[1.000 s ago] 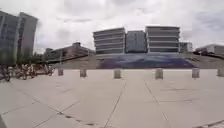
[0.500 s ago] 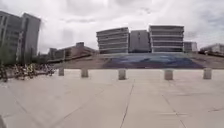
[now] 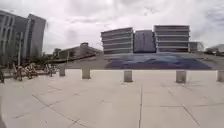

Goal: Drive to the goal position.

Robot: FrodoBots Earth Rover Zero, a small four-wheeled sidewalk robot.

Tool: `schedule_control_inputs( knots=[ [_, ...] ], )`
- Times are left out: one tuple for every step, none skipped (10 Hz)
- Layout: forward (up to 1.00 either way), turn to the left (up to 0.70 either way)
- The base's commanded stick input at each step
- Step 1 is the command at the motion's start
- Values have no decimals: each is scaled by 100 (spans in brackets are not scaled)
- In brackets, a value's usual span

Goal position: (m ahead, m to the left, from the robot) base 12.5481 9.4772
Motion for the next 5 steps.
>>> schedule_control_inputs(
  knots=[
    [100,2],
    [100,2],
    [100,2],
    [100,2],
    [100,3]
  ],
)
